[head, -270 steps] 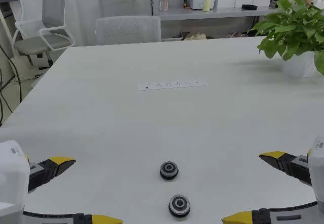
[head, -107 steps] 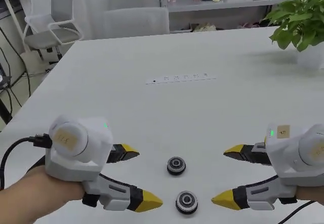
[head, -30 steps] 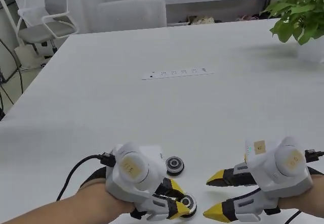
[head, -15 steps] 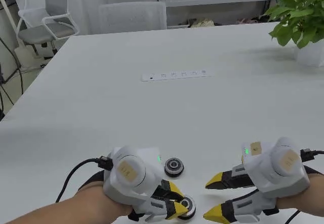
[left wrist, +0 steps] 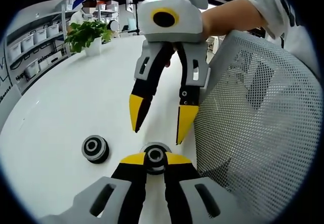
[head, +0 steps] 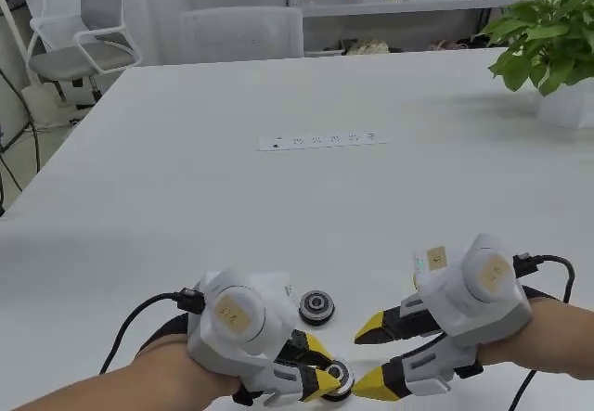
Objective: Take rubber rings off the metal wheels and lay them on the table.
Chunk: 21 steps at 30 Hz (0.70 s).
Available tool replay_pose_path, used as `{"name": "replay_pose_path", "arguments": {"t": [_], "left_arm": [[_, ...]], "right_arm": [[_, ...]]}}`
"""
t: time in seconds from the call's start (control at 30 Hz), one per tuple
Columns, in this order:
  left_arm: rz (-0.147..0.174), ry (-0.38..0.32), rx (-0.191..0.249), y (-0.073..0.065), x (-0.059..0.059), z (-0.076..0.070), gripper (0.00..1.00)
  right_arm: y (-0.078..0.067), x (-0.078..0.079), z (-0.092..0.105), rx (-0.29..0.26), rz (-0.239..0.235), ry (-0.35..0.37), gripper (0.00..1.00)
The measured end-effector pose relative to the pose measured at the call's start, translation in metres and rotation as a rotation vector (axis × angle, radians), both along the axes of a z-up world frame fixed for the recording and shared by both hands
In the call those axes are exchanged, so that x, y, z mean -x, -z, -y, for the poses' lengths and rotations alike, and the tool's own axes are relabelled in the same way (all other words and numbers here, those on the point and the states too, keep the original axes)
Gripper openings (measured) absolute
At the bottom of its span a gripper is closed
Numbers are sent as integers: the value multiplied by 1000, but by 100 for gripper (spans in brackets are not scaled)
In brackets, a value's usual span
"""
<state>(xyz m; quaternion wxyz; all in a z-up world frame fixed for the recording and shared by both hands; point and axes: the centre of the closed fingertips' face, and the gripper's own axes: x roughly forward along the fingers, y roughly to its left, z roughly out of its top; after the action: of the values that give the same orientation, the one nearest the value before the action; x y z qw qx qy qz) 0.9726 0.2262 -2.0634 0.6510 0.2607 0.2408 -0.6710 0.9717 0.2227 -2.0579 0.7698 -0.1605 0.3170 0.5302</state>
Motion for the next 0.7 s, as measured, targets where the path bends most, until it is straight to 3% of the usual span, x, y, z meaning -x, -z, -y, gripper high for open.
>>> {"name": "replay_pose_path", "arguments": {"t": [0.3,0.7], "left_arm": [[-1,-14,1,0,-3,-3,7],[4,-60,5,0,-12,-7,7]], "right_arm": [[9,1,-9,49,-12,-34,31],[14,-8,-13,50,-27,28,28]]}}
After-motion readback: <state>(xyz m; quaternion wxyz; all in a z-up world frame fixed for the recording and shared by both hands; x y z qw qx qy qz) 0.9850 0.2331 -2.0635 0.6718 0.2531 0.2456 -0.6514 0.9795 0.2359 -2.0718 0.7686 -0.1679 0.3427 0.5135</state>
